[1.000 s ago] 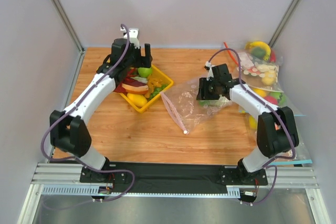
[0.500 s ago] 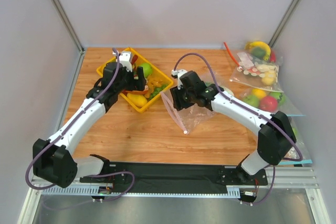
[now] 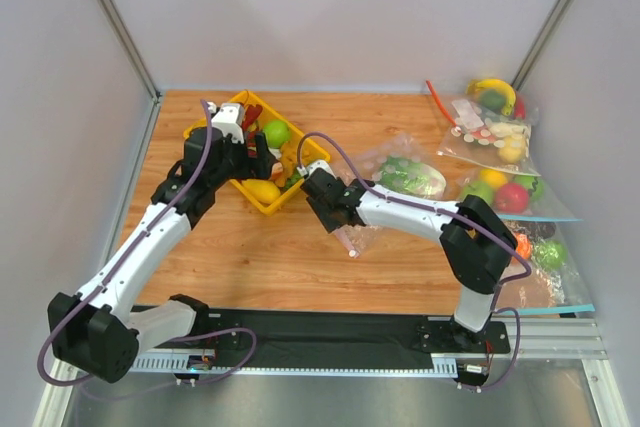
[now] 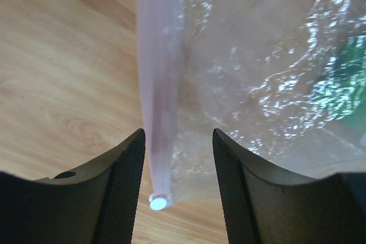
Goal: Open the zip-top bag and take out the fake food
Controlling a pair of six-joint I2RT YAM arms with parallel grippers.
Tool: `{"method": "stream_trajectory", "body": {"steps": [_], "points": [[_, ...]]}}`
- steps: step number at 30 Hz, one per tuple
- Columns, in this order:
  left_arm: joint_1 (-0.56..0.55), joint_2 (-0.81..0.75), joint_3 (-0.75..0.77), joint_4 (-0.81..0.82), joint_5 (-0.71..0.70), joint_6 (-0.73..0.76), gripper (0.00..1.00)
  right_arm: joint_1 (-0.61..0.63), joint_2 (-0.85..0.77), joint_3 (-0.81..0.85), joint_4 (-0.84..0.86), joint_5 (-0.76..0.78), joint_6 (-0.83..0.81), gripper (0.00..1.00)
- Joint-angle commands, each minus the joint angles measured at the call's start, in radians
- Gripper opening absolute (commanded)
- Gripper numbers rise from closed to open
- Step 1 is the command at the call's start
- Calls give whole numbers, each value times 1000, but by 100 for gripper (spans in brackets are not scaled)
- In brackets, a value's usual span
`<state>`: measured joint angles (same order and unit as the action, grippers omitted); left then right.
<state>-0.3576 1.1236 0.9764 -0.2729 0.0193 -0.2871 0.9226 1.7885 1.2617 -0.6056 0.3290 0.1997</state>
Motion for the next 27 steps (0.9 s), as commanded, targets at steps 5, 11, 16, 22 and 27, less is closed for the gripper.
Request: {"method": "stream_trajectory", "body": {"steps": [5, 11, 16, 22, 27], "points": [[3, -67, -21, -2, 24, -9, 99, 7, 58, 76, -10, 269, 15, 45], [0, -90, -54, 41, 68, 6, 99, 5, 48, 91, -10, 251, -2, 17], [-61, -76, -68, 69, 65, 55, 98, -5, 32, 111, -17, 210, -19, 1], [-133, -50, -100, 170, 188, 71, 96, -27, -49, 136, -71, 119, -31, 0], [-136, -59, -169, 294, 358, 78, 92, -41, -139, 151, -105, 47, -26, 0]]}}
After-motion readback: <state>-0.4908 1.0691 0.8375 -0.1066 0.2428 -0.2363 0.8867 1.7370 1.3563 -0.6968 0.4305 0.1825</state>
